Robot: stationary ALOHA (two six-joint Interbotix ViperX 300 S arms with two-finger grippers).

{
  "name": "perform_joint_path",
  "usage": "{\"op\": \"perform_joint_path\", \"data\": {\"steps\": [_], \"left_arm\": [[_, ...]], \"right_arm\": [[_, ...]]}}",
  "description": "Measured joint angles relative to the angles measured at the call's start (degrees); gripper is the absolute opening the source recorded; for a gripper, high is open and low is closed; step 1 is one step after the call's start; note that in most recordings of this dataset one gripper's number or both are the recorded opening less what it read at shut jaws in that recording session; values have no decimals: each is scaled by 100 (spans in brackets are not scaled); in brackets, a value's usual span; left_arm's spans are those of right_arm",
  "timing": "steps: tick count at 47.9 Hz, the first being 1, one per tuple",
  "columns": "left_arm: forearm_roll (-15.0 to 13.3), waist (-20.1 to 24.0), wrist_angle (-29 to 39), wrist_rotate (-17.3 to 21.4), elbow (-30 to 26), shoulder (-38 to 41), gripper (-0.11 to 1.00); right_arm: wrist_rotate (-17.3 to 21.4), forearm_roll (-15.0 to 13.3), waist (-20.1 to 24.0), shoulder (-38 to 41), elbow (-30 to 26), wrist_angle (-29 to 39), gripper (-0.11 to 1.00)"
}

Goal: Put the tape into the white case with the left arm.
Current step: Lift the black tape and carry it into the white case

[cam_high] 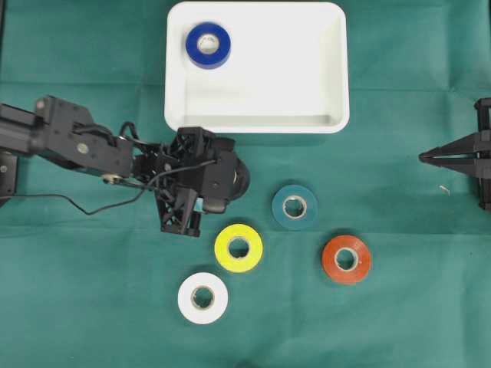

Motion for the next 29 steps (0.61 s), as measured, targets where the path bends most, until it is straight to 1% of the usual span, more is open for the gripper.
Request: {"op": "perform_joint_path", "data": {"steps": [10, 16, 23, 29], "left_arm": [[0, 0, 325, 35, 0, -431, 25], [0, 18, 378, 88, 0, -562, 25], [0, 105, 378, 299, 0, -571, 25], [9, 281, 352, 563, -35, -536, 25]], "right_arm": [[0, 0, 0, -9, 0, 0, -9], [0, 0, 0, -9, 0, -9, -9], [0, 9, 0, -9, 0, 0, -9], [0, 0, 0, -9, 0, 0, -9]]}}
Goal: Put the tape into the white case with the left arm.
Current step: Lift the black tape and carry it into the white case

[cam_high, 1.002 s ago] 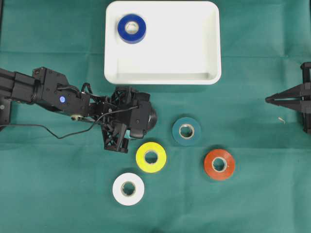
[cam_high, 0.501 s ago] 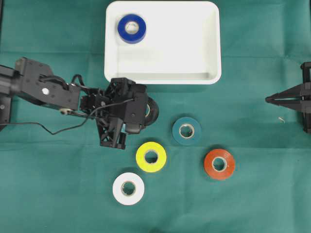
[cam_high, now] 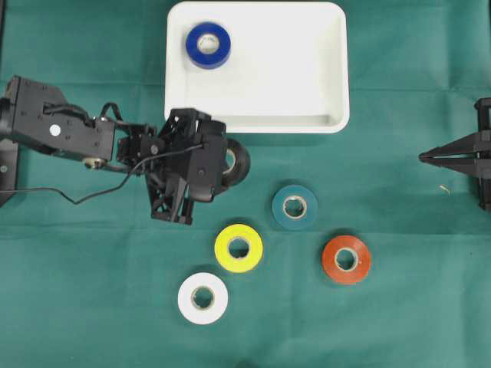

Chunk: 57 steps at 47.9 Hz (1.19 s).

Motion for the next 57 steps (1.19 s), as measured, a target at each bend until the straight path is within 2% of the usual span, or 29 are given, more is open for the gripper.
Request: {"op": "perform_joint_path", "data": {"steps": [15, 25, 40, 57], "left_arm": [[0, 677, -44, 888, -466, 431, 26], [0, 1274, -53, 1310, -844, 844, 25], [0, 1758, -62, 1362, -1239, 1336, 25], [0, 2145, -387, 1371, -1310, 1397, 25]], "right_arm": [[0, 0, 0, 0, 0, 0, -9], [0, 0, 0, 0, 0, 0, -9], [0, 0, 0, 0, 0, 0, -9], [0, 0, 0, 0, 0, 0, -9]]}}
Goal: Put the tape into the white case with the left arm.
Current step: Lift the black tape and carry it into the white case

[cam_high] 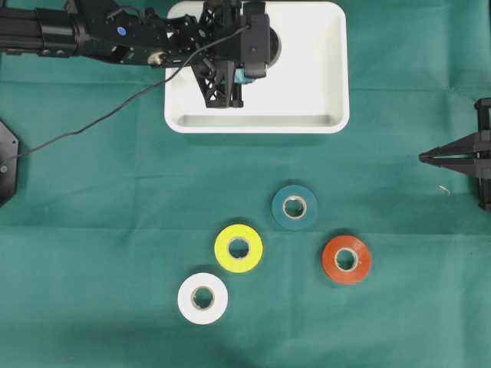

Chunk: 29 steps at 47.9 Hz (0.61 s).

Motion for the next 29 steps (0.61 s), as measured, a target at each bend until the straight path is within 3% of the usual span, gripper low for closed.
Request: {"op": "perform_joint_path", "data": {"steps": [29], "left_arm": [[0, 132, -26, 0, 0, 185, 26]], "right_arm": [[0, 9, 0, 0, 0, 0, -9]]}}
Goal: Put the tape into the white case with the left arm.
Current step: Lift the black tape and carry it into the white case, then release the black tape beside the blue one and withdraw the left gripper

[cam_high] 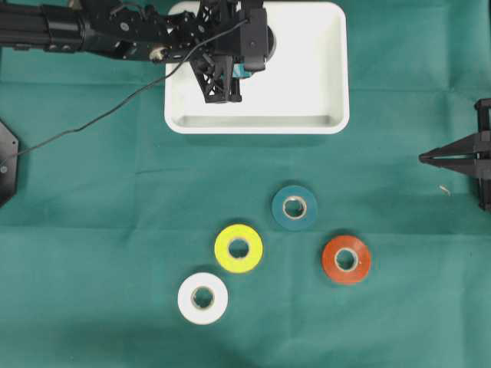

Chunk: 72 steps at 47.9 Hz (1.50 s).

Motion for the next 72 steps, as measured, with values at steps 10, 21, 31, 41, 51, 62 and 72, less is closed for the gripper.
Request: {"op": "perform_joint_path", "data": {"steps": [10, 21, 31, 41, 51, 62, 72], "left_arm": [[0, 0, -35, 0, 0, 0, 82], [0, 9, -70, 9, 0, 0, 93], [0, 0, -70, 0, 0, 0, 93], [0, 0, -70, -62, 149, -123, 93], [0, -158, -70, -79, 554, -571, 93], [0, -650, -114, -176, 1028, -1090, 93], [0, -1143, -123, -387, 1318, -1512, 93]], "right_arm": [[0, -9, 0, 0, 9, 0, -9], [0, 0, 0, 0, 0, 0, -9], [0, -9, 0, 0, 0, 0, -9], [0, -9, 0, 0, 0, -9, -9], [0, -9, 0, 0, 0, 0, -9], [0, -9, 0, -9, 0, 0, -9], [0, -9, 0, -18, 0, 0, -9]]}}
